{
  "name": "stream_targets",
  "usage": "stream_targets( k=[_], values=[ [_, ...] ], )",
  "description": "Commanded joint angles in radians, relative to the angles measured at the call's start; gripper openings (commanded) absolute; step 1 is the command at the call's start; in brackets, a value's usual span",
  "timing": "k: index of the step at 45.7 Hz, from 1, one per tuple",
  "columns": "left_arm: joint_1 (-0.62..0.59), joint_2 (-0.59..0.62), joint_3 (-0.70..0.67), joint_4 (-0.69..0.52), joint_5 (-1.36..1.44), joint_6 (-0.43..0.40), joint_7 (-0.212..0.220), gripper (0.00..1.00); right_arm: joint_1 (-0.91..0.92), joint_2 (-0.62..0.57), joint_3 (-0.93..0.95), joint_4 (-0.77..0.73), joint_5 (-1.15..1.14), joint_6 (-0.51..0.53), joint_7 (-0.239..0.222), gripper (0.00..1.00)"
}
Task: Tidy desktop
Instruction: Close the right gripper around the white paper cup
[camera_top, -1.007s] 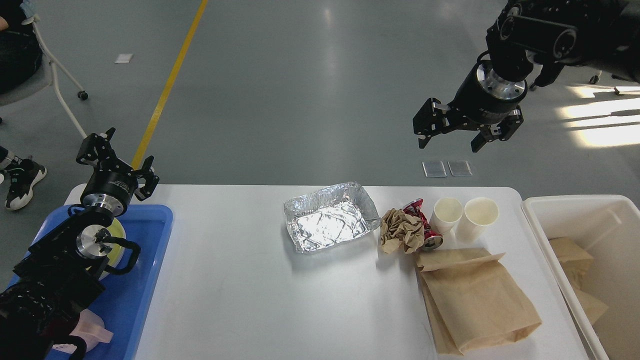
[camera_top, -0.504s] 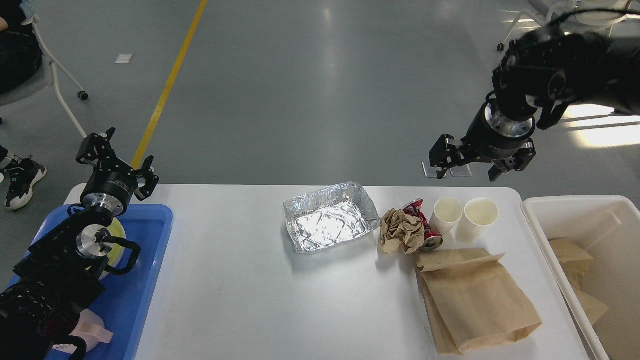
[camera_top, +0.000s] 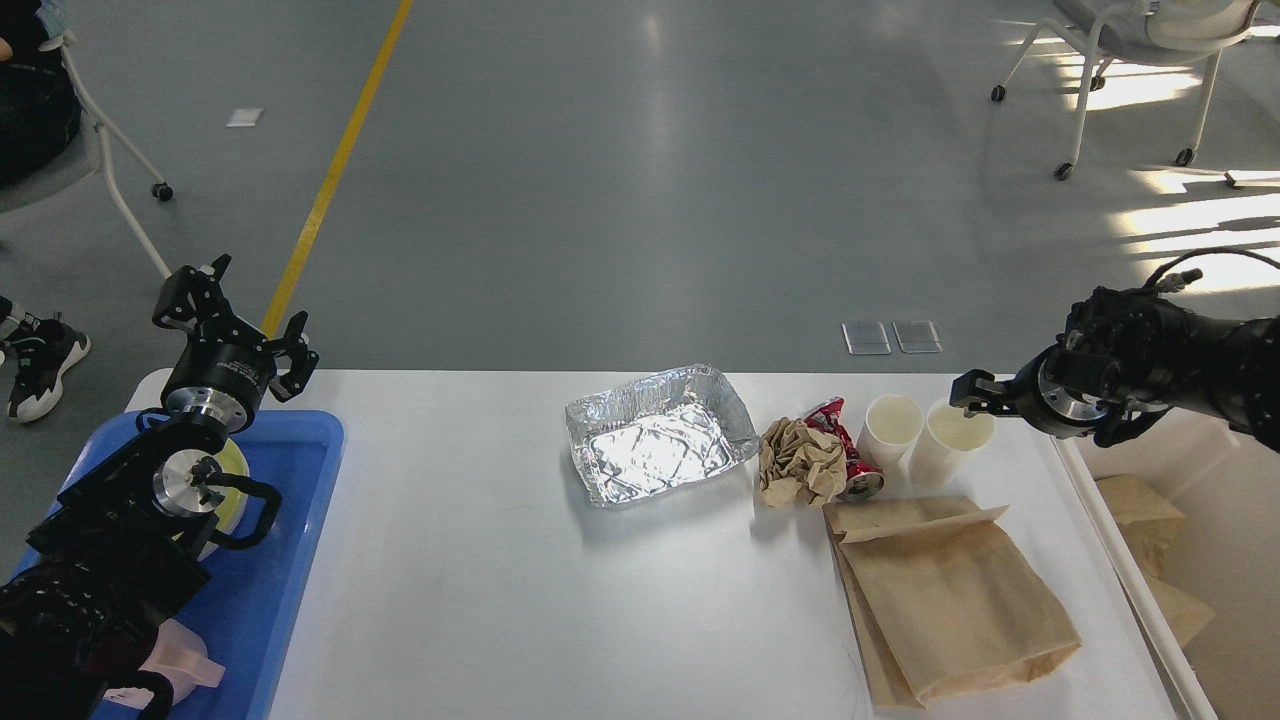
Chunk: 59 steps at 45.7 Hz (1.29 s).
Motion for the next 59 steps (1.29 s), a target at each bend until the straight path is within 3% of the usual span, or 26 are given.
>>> stream_targets(
  k=[1, 30, 40, 47, 49, 52, 55, 59],
  values=[
    [0.000, 0.000, 0.000, 0.000, 0.000, 0.000, -0.001, 0.99, -0.039, -0.016, 0.000, -0.004, 0.000, -0.034, 0.000, 1.00],
    [0.000, 0.000, 0.000, 0.000, 0.000, 0.000, 0.001, 0.99, -0.098, -0.020, 0.037, -0.050, 0.000, -0.078, 0.002, 1.00],
    [0.000, 0.000, 0.000, 0.000, 0.000, 0.000, 0.001, 0.99, -0.118, -0.014, 0.071, -0.053, 0.006, -0.086, 0.000, 0.58],
    [0.000, 0.000, 0.000, 0.000, 0.000, 0.000, 0.001, 0.99, -0.136, -0.011, 0.095, -0.054, 0.017, -0.098, 0.000, 0.48],
    [0.000, 0.000, 0.000, 0.000, 0.000, 0.000, 0.001, 0.99, -0.139, -0.011, 0.101, -0.054, 0.017, -0.104, 0.000, 0.41],
    [0.000, 0.000, 0.000, 0.000, 0.000, 0.000, -0.001, 0.99, -0.147, -0.010, 0.108, -0.054, 0.018, -0.104, -0.001, 0.26],
    [0.000, 0.001, 0.000, 0.000, 0.000, 0.000, 0.001, 0.99, -0.150, -0.010, 0.108, -0.051, 0.031, -0.101, 0.000, 0.02],
    [0.000, 0.000, 0.000, 0.000, 0.000, 0.000, -0.001, 0.99, -0.148, -0.011, 0.108, -0.050, 0.055, -0.095, -0.001, 0.00]
  ],
)
